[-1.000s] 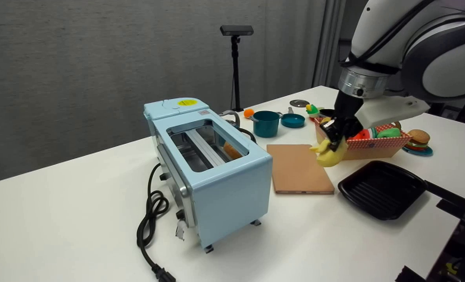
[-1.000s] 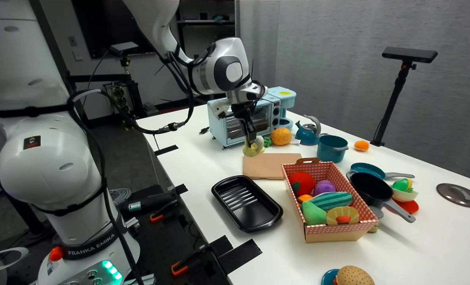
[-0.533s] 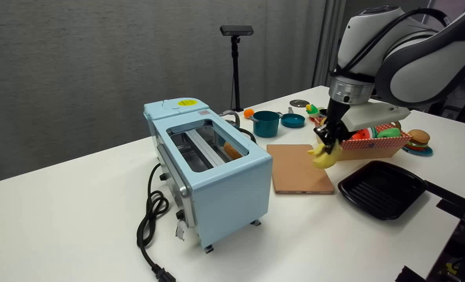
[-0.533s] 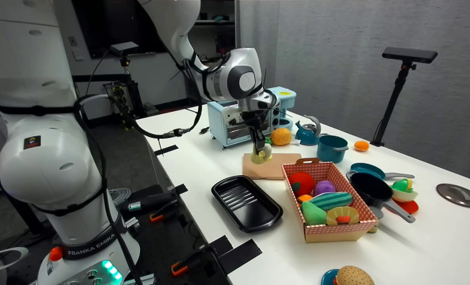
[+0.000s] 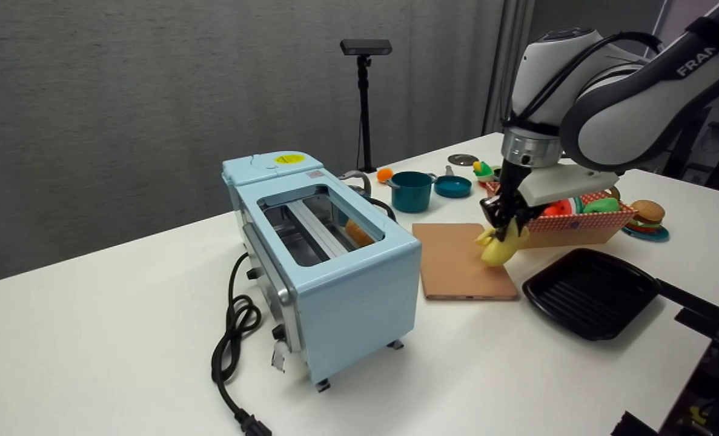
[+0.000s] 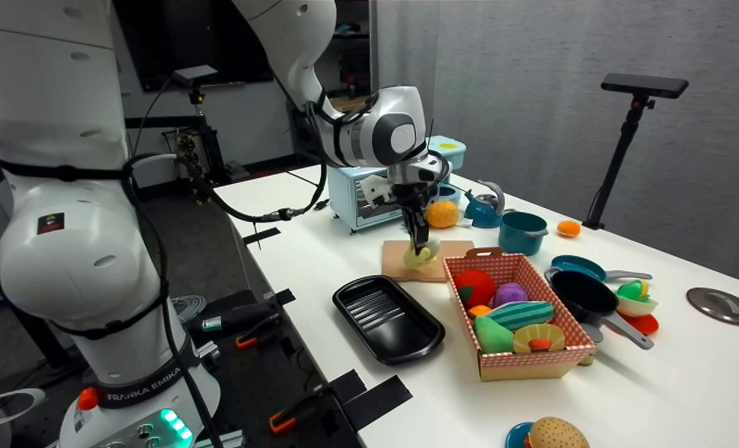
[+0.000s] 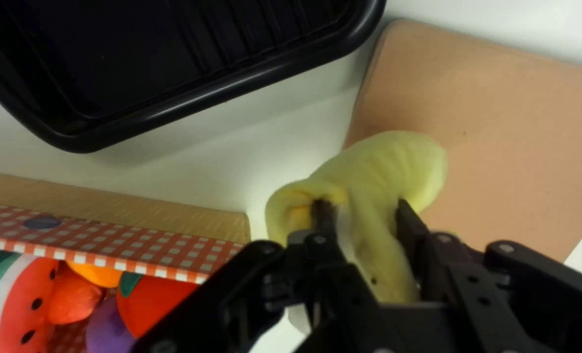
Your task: Put the toy banana on the wooden board
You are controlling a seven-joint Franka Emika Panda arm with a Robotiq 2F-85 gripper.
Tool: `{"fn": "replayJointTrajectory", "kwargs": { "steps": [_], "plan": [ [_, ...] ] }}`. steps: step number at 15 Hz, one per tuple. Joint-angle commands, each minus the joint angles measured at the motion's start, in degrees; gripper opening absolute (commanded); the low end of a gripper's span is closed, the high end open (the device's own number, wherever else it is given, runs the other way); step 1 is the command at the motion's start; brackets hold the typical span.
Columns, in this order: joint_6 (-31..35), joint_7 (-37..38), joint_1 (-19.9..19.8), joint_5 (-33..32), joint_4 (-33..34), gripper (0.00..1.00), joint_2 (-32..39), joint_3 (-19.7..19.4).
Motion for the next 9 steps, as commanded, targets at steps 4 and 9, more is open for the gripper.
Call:
{"fn": "replayJointTrajectory", "kwargs": {
  "steps": [4,9],
  "plan": [
    [-1.11,-4.10,1.04,1.61,1.96,0.87,1.36,-3.10],
    [-1.25,-4.22,1.44,1.52,2.16,1.00,1.84,-3.46]
  ]
}}
